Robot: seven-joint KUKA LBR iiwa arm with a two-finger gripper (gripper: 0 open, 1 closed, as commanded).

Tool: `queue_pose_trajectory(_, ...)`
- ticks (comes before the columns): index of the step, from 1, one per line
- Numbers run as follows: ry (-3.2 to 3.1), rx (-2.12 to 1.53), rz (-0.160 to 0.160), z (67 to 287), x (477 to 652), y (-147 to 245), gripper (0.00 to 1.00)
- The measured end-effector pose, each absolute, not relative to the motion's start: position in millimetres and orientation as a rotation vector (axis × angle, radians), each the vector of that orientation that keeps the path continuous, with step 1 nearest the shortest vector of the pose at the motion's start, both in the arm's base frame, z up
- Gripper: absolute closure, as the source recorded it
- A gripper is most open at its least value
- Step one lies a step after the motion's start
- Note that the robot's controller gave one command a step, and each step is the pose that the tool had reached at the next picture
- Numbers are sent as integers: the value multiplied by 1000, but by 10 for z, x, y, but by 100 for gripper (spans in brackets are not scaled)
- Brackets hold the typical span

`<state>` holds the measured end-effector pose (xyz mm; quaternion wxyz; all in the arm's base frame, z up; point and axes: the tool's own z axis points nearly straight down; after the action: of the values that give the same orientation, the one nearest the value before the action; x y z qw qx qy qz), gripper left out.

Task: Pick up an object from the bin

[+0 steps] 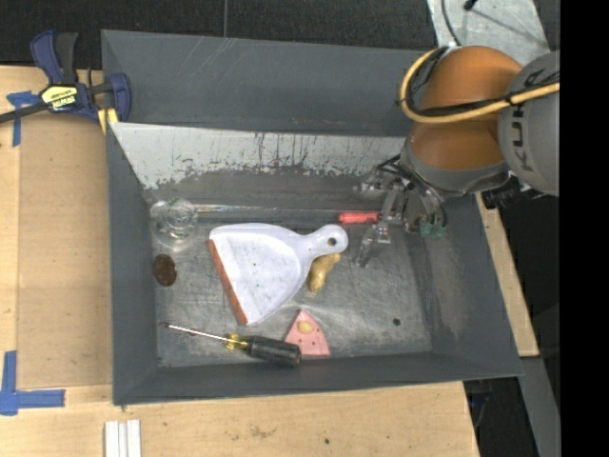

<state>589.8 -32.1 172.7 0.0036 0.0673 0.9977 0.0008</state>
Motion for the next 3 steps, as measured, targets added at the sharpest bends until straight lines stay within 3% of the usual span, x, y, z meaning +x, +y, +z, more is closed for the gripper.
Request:
queue_pose_trajectory(1,3135,12,-2,1251,5841,-227,0)
queue_pose_trajectory(2,3134,-81,-1,1119,5805,-171,0)
queue_pose_trajectory(3,3081,-481,-1,777,5817,-318,100)
